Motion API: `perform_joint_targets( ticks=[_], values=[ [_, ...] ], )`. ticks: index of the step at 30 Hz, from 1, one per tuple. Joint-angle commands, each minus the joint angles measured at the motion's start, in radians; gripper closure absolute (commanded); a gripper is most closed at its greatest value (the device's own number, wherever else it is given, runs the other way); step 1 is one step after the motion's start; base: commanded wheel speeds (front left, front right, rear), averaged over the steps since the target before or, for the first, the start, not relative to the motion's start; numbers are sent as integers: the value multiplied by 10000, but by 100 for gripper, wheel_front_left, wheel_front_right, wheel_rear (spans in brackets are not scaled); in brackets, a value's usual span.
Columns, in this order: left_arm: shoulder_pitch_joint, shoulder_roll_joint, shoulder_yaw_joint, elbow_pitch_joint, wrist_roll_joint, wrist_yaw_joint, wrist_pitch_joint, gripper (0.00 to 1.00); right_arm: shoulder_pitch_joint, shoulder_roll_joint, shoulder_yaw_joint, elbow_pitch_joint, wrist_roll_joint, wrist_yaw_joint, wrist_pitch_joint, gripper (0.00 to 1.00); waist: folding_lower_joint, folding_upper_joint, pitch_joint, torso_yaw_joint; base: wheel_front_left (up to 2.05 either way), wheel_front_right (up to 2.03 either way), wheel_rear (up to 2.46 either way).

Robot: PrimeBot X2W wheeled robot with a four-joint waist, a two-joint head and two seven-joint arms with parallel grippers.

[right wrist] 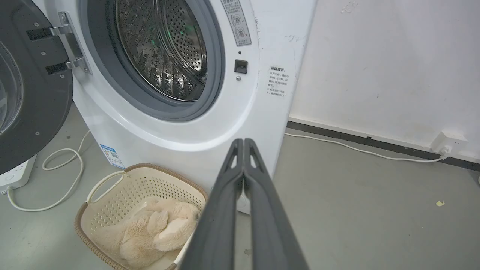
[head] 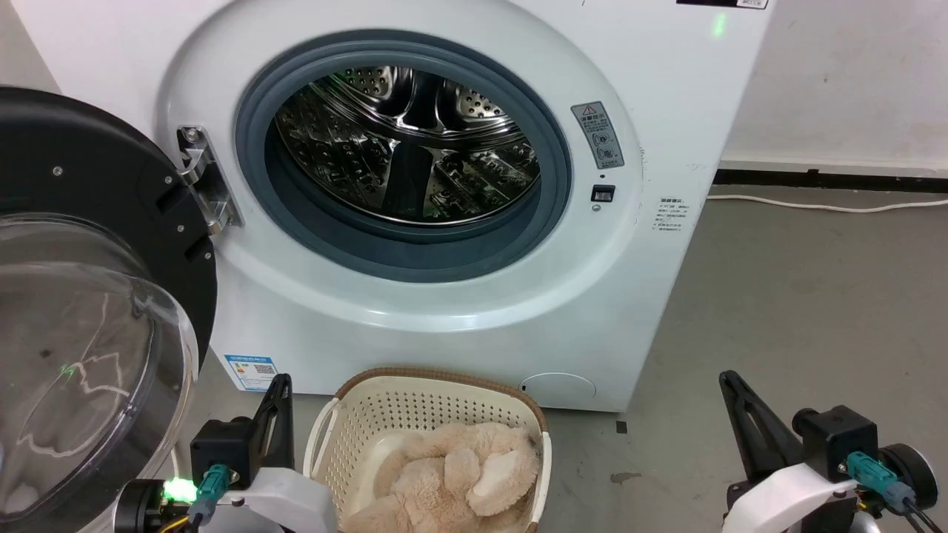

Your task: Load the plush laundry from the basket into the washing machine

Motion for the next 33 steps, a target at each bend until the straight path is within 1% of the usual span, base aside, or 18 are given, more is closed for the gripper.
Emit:
perform_joint_targets(
  ticks=[1,2,3,20,33],
  values=[
    [5,0,-4,4,0,4,0,0,2,0,2,4,4,0,0,0,0,-1,0,0,0,0,0],
    [10,0,-10,5,-9,4,-5,100,6,0,4,8,13,0,-4,100,0,-1,0,0,0,0,0],
    [10,0,-10,8,-1,4,-1,0,3,0,4,10,5,0,0,0,0,-1,0,0,0,0,0],
    [46,0,-357,96,-484,68,-345,0,179,-3,55,75,477,1,-347,0,0,-1,115,-13,0,0,0],
    [-439,1,-744,541,-791,-35,-587,0,128,-5,-24,-49,834,2,-598,0,0,-1,573,-194,0,0,0]
  ],
)
